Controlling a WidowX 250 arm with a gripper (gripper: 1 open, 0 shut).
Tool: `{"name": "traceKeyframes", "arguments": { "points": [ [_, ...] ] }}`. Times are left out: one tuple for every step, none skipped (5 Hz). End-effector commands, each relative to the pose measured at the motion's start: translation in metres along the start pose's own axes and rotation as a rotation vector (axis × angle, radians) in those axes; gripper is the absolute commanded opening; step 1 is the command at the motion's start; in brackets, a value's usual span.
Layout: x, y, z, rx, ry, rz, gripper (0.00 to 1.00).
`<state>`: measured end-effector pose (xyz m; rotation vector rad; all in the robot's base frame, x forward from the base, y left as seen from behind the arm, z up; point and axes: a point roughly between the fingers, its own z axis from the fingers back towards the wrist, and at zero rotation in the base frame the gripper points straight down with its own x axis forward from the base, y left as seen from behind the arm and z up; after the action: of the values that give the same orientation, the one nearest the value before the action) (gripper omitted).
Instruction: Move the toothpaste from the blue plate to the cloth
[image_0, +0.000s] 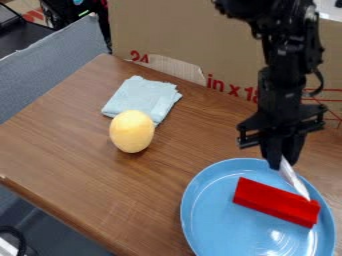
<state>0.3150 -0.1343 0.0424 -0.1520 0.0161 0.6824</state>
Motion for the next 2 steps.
{"name": "traceKeyframes", "arguments": {
  "points": [
    [-0.0028, -0.0085, -0.0077, -0.052, -0.027, 0.006, 0.0],
    [-0.0041, -0.011, -0.0117, -0.051, -0.029, 0.01, 0.0]
  ]
}}
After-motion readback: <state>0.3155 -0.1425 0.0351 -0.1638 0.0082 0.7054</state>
